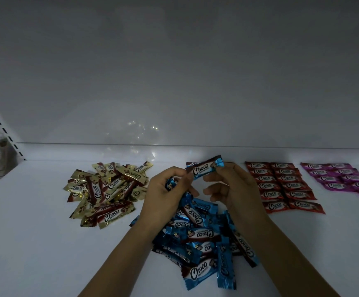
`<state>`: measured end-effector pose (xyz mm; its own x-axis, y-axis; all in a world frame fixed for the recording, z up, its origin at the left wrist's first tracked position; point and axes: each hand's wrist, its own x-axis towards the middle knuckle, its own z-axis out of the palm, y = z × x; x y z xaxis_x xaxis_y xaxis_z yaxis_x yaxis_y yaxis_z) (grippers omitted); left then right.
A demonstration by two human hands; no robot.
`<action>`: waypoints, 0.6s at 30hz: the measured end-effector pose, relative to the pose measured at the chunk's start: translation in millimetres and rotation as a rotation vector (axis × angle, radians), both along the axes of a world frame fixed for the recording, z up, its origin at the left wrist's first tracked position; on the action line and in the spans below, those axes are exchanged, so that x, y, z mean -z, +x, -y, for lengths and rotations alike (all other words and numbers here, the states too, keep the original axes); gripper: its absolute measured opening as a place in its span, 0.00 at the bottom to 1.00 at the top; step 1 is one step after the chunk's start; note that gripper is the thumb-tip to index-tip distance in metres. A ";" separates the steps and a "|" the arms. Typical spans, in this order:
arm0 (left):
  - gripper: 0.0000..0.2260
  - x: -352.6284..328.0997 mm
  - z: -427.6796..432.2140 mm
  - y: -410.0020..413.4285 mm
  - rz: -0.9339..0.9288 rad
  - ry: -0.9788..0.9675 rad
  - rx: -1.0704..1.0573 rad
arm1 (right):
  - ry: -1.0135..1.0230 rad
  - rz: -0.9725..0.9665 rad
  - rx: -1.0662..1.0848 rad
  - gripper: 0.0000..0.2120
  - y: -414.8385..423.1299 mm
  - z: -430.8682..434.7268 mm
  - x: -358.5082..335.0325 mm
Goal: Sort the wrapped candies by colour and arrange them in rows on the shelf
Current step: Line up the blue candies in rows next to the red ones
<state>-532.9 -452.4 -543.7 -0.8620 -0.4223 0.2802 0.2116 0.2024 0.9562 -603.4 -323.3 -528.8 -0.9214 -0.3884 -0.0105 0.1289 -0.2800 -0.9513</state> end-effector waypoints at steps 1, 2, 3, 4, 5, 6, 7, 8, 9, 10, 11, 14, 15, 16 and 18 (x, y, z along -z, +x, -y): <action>0.08 1.4 1.2 -0.1 0.000 -0.007 -0.010 | 0.035 -0.014 -0.015 0.06 0.0 -0.3 -0.7; 0.08 3.3 2.5 -0.4 0.005 -0.012 -0.017 | 0.077 -0.038 -0.026 0.07 -0.8 -0.9 -0.5; 0.08 3.2 2.4 -0.1 0.013 -0.014 -0.021 | 0.116 -0.064 -0.028 0.06 -2.5 -1.8 -0.2; 0.08 3.7 2.5 0.3 0.022 -0.012 -0.037 | 0.144 -0.084 -0.013 0.05 -5.5 -3.3 0.8; 0.08 4.4 2.4 0.4 0.028 0.002 -0.065 | 0.161 -0.096 0.018 0.04 -10.2 -5.5 2.0; 0.08 5.1 3.1 0.3 0.034 0.028 -0.112 | 0.183 -0.114 0.066 0.04 -16.5 -8.7 4.0; 0.08 5.7 4.9 -0.2 0.038 0.061 -0.165 | 0.231 -0.156 0.125 0.04 -23.6 -12.7 6.3; 0.09 5.3 7.4 -0.8 0.037 0.099 -0.210 | 0.305 -0.219 0.178 0.04 -30.9 -16.9 9.9; 0.09 6.3 11.4 -1.9 0.031 0.144 -0.242 | 0.387 -0.286 0.209 0.05 -37.5 -20.4 14.5; 0.10 6.0 13.4 -2.4 0.022 0.187 -0.262 | 0.467 -0.341 0.215 0.05 -42.3 -22.4 19.6; 0.10 6.9 15.1 -3.2 0.015 0.208 -0.274 | 0.551 -0.381 0.193 0.05 -44.8 -22.1 24.5; 0.12 11.5 13.0 -3.0 0.021 0.138 -0.275 | 0.995 -0.652 0.158 0.08 -46.6 -20.2 40.2; 0.13 12.2 11.6 -2.1 0.017 0.109 -0.267 | 1.076 -0.769 0.195 0.10 -46.8 -21.2 42.6; 0.13 12.5 11.0 -1.5 0.006 0.094 -0.265 | 1.075 -0.863 0.236 0.11 -46.4 -22.4 41.6; 0.13 10.8 10.8 -0.9 -0.016 0.107 -0.278 | 0.984 -0.974 0.215 0.10 -43.0 -25.4 35.1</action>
